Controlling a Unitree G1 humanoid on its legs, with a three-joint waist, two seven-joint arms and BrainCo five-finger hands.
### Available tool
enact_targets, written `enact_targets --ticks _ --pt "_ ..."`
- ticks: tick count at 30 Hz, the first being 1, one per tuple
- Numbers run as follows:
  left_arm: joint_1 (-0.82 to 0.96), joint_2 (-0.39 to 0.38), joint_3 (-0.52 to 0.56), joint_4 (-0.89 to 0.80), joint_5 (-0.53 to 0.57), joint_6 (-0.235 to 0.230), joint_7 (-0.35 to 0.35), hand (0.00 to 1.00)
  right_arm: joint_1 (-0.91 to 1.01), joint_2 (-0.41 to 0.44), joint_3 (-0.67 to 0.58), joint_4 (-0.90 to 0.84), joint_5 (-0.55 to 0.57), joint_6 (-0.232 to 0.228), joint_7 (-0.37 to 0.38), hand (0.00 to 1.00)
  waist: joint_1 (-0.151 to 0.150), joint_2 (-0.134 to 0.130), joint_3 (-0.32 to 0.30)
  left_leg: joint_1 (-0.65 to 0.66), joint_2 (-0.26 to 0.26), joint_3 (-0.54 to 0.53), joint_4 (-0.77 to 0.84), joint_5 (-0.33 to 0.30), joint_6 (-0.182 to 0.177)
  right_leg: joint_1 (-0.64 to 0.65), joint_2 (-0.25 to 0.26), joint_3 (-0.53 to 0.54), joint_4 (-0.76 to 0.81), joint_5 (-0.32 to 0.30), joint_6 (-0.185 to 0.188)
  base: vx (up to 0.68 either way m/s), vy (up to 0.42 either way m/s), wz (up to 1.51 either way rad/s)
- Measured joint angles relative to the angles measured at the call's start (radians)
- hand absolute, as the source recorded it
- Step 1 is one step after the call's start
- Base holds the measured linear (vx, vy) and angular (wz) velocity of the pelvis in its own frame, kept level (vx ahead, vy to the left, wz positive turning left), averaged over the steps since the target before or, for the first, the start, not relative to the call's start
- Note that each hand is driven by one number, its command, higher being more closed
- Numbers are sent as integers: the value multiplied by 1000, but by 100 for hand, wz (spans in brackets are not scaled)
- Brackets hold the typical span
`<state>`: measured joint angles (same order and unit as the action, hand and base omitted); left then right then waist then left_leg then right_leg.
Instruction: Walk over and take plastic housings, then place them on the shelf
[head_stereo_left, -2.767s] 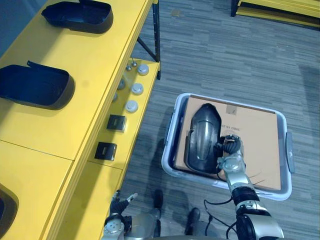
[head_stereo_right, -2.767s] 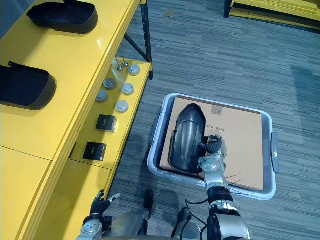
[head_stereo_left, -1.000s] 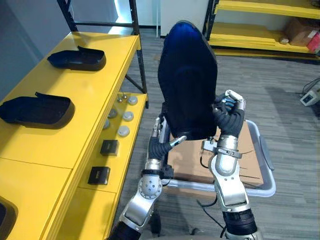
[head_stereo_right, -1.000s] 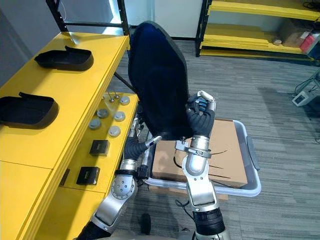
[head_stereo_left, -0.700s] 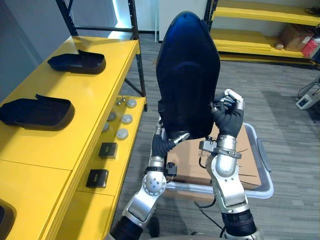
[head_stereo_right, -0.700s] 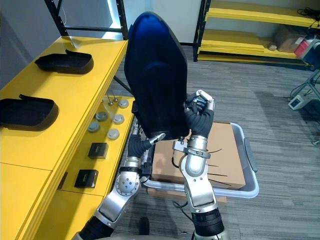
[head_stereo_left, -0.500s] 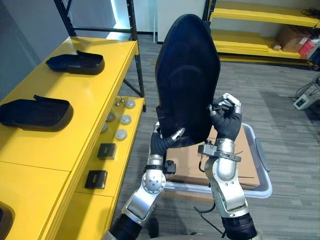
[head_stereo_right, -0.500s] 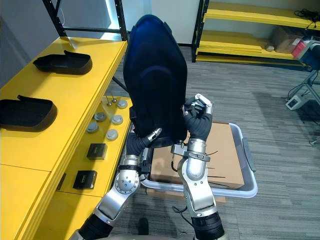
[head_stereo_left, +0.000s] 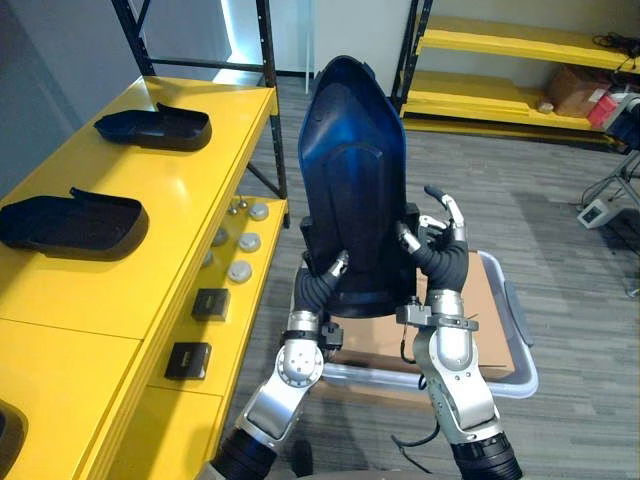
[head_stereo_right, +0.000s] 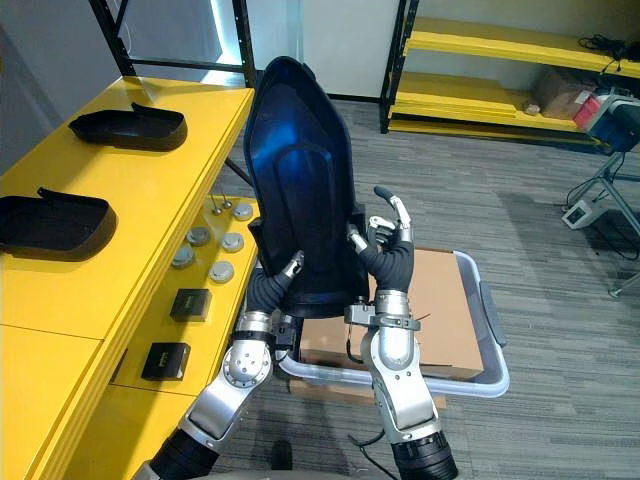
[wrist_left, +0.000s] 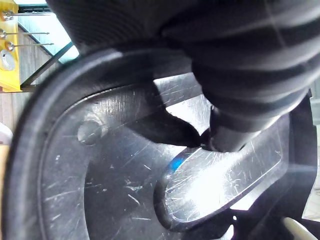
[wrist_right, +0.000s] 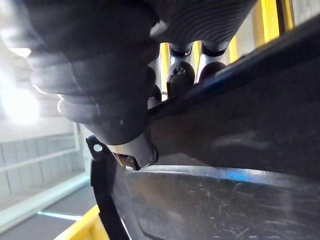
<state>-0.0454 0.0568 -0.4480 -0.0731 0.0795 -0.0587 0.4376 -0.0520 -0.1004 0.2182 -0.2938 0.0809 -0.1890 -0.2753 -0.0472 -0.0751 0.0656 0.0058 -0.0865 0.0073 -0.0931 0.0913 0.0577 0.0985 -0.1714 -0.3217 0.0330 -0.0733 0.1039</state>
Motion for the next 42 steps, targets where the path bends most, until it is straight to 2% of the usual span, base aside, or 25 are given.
enact_targets --ticks 3,7,8,12,15,17,20,21,23,26,30,33,35,36,38,39,40,41,42 --pt "34 0 27 -17 0 -18 -24 100 -7 -25 -71 -107 44 -32 40 0 -1 -1 -1 0 0 1 0 0 0 0 0 0 0 1 2 0 0 0" --pt "91 -2 68 -42 -17 -29 -32 100 -37 -19 -299 -168 126 -119 34 0 -13 -2 -6 1 0 1 0 0 0 0 0 0 0 1 2 0 0 0" --pt "103 -2 74 -53 -25 -30 -35 100 -37 -14 -338 -168 131 -121 33 0 -18 -2 -7 1 0 1 0 0 0 0 0 0 0 1 2 0 0 0" --pt "157 -8 148 -131 -32 -53 -44 100 21 16 -629 -122 172 -168 -65 0 -31 5 -13 0 1 3 0 -1 -1 -1 0 1 -1 1 1 0 0 0" --pt "181 -12 189 -164 -42 -70 -44 100 67 14 -703 -12 184 -178 -98 0 -46 8 -17 -3 2 5 0 -1 -1 -4 1 3 -1 1 1 0 0 -2" --pt "203 -17 229 -197 -50 -84 -43 100 136 -1 -737 162 185 -165 -100 0 -49 14 -22 -13 5 15 0 -1 -1 -19 4 16 -1 2 0 3 -3 -13" --pt "231 -17 253 -215 -53 -99 -46 100 192 -35 -765 540 210 -72 -70 0 -49 31 -31 -25 6 17 0 -1 -1 -30 5 20 0 4 0 6 -6 -4" --pt "231 -16 253 -215 -54 -100 -47 100 194 -36 -767 575 215 -66 -68 0 -49 32 -32 -26 6 17 0 -1 -1 -29 5 20 0 4 0 0 0 0" --pt "236 -14 255 -215 -74 -106 -69 100 207 -38 -770 885 263 -14 -7 0 -47 42 -33 -22 9 15 0 -1 -1 -21 9 20 0 4 0 0 0 0" --pt "265 -15 255 -214 -87 -106 -100 100 228 -16 -764 1129 264 27 58 0 -45 51 -33 -9 13 10 0 -2 -1 -6 14 18 0 1 -4 0 0 0" --pt "301 -1 252 -214 -90 -106 -134 100 265 28 -729 1238 260 75 119 0 -44 65 -24 15 15 -14 -3 -2 -2 22 18 -4 2 -12 -22 -36 -32 14" --pt "314 2 233 -215 -102 -106 -155 100 278 54 -632 1283 212 89 152 0 -21 65 -18 4 17 -38 -9 -6 -13 25 20 -25 20 -27 -18 -76 -26 27" --pt "321 1 215 -226 -108 -106 -157 100 279 66 -556 1305 176 96 166 0 -10 62 -15 -12 14 -76 -9 -2 -18 21 18 -65 38 -43 -17 -41 -35 62" --pt "333 -2 204 -248 -108 -106 -167 100 280 76 -525 1300 156 101 171 0 4 56 -9 -29 8 -114 -8 13 -31 17 14 -105 55 -53 -12 -9 -53 113" --pt "345 -15 189 -279 -109 -106 -176 100 282 75 -480 1296 132 99 168 0 9 44 0 -69 -7 -188 -4 32 -33 18 -2 -206 76 -60 -4 8 -38 151" --pt "344 -23 181 -296 -110 -106 -175 100 281 76 -469 1292 112 99 168 0 14 39 6 -102 0 -142 1 14 -8 19 -11 -282 85 -64 -2 -6 4 182" --pt "338 -32 178 -309 -110 -106 -175 100 279 76 -452 1274 104 99 167 0 16 27 17 -139 21 -4 30 -12 26 23 -24 -353 86 -64 -2 -7 25 182" --pt "332 -36 176 -312 -111 -107 -175 100 276 76 -443 1260 101 99 167 0 16 25 26 -160 42 91 55 -17 34 28 -28 -385 89 -64 -2 17 68 180" --pt "318 -45 171 -311 -117 -107 -175 100 268 74 -437 1240 94 98 167 0 17 42 44 -177 96 302 118 -29 35 56 -33 -451 100 -67 2 69 115 166"
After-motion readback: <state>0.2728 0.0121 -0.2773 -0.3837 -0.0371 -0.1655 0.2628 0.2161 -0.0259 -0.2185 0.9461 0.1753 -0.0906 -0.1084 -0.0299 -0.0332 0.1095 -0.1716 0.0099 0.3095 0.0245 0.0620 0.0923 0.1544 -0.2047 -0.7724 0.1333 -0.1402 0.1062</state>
